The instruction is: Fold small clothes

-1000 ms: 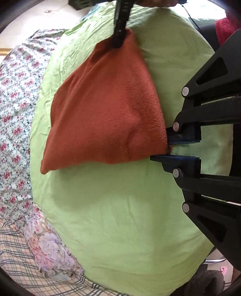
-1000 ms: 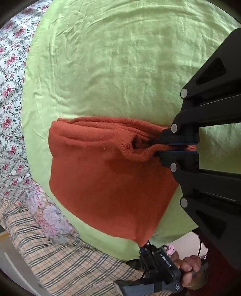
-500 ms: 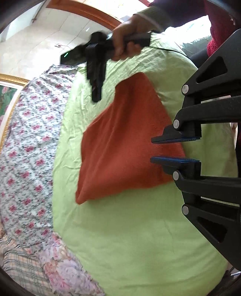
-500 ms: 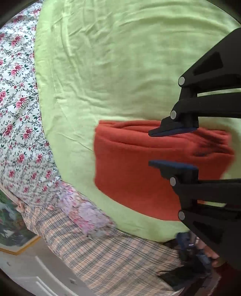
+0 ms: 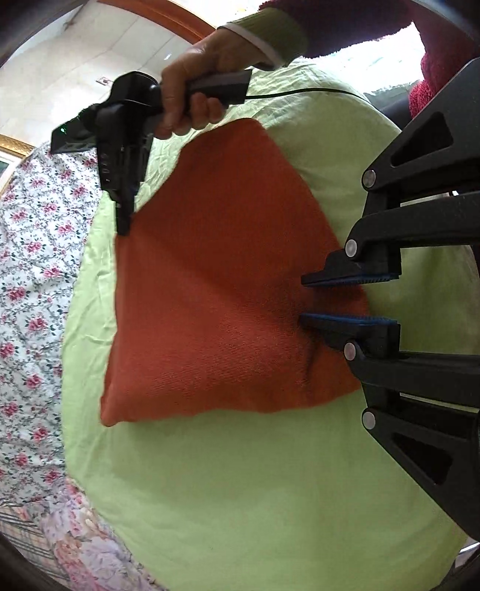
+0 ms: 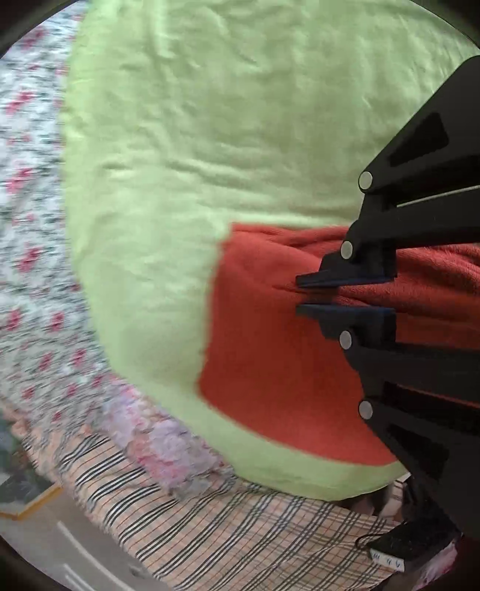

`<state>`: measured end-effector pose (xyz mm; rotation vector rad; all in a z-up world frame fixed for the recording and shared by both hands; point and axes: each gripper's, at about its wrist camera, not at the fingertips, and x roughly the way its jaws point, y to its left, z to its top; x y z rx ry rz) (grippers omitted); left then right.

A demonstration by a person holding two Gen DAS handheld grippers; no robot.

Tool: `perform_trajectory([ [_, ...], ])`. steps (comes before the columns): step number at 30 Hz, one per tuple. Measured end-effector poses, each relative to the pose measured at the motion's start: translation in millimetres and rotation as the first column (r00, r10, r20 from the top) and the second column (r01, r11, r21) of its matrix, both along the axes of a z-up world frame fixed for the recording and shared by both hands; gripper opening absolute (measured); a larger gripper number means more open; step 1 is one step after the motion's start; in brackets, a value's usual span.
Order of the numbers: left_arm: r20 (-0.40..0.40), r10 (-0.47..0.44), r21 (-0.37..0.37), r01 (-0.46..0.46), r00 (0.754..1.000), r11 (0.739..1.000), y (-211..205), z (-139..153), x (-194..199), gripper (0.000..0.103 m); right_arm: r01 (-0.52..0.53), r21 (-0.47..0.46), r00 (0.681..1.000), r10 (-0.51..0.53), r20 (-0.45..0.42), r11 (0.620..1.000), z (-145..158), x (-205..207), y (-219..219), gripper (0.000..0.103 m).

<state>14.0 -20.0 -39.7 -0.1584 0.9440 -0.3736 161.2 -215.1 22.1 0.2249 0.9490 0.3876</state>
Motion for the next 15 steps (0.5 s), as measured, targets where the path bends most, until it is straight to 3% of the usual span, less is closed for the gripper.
perform_trajectory([
  [2,-0.020,0.004,-0.012,-0.004,1.000,1.000,-1,-6,2,0.012,0.006,0.003,1.000,-0.006,0.003,1.000,1,5,-7,0.009],
  [7,-0.021,0.008,-0.038,-0.009,1.000,0.999,1,-11,2,0.012,0.023,-0.081,0.996,-0.030,-0.083,0.996,-50,11,-5,0.008],
  [11,-0.032,0.005,-0.043,-0.006,0.999,0.999,1,-9,3,0.012,0.056,-0.070,0.996,-0.061,-0.071,0.996,-46,6,-10,0.009],
  [15,-0.026,0.011,-0.072,-0.013,1.000,0.997,12,9,3,0.013,0.084,-0.078,0.994,-0.089,-0.064,0.993,-33,-5,-12,0.018],
])
